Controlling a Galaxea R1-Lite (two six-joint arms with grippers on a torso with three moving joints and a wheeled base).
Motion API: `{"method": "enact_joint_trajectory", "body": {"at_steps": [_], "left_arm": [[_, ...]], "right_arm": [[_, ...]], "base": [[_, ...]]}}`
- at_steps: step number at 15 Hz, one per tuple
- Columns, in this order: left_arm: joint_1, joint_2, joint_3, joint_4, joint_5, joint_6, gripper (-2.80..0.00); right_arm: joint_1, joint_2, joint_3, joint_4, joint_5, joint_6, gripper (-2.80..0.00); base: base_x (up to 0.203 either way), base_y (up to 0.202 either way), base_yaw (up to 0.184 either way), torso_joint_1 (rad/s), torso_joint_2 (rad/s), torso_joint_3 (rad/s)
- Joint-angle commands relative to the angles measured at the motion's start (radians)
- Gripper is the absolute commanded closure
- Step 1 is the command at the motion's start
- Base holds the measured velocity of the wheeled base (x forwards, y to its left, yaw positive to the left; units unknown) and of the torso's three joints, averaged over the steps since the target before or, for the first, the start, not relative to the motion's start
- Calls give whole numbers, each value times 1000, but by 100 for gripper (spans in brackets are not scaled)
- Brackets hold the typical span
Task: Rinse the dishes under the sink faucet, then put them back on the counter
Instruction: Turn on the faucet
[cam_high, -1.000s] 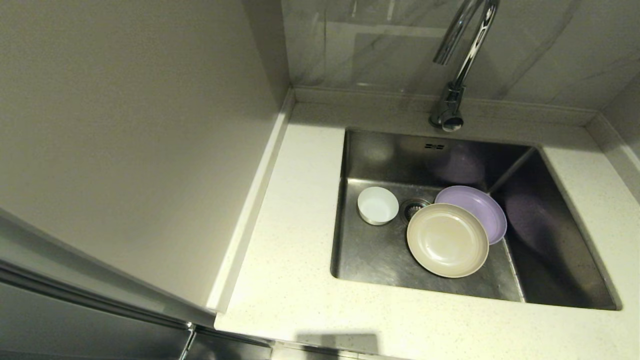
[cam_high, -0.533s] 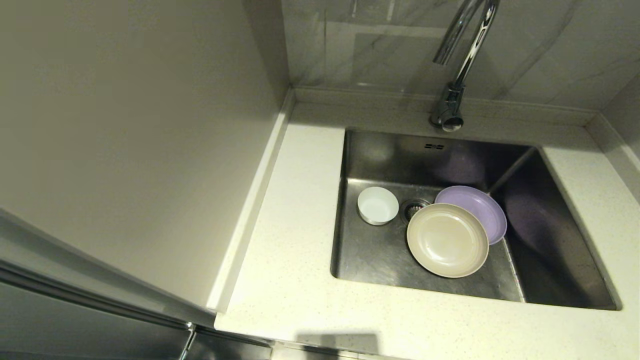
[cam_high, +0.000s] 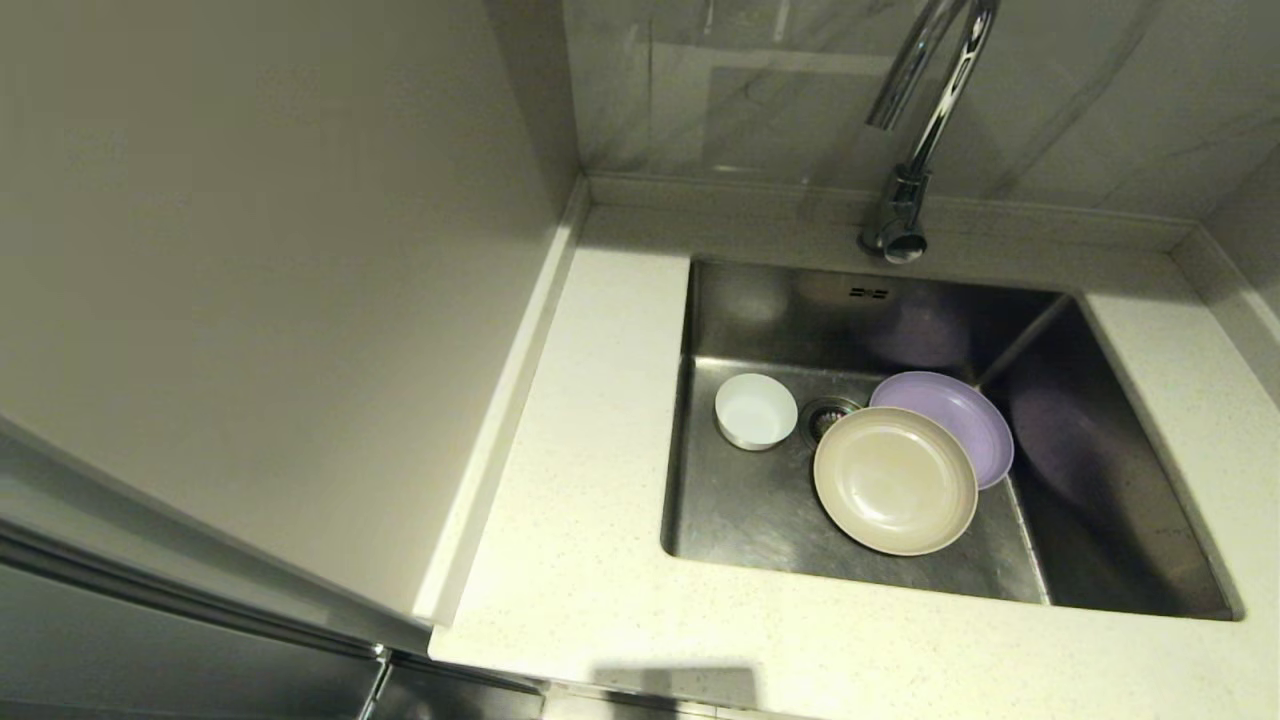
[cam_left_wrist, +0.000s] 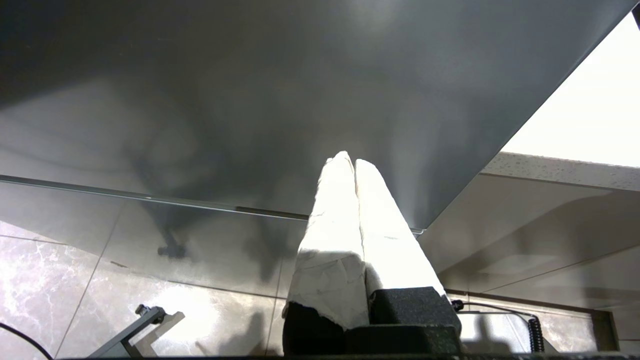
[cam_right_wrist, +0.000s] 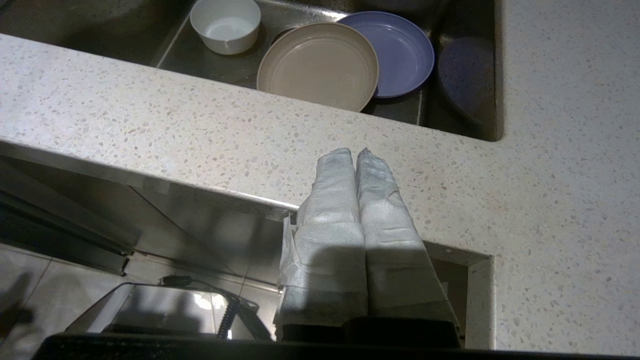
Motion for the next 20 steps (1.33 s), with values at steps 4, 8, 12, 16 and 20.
{"method": "enact_joint_trajectory", "body": {"at_steps": [4,8,12,16,20], "left_arm": [[0,-2,0,0,0,-1,0],[0,-2,0,0,0,-1,0],[0,-2,0,0,0,-1,0],[0,-2,0,0,0,-1,0],[0,-2,0,0,0,-1,0]], "right_arm": [[0,1,0,0,1,0,0],[0,1,0,0,1,0,0],[0,1,0,0,1,-1,0],[0,1,0,0,1,0,0],[0,1,0,0,1,-1,0]], "base": [[0,0,0,0,0,0],[0,0,0,0,0,0],[0,0,0,0,0,0],[0,0,0,0,0,0],[0,0,0,0,0,0]]}}
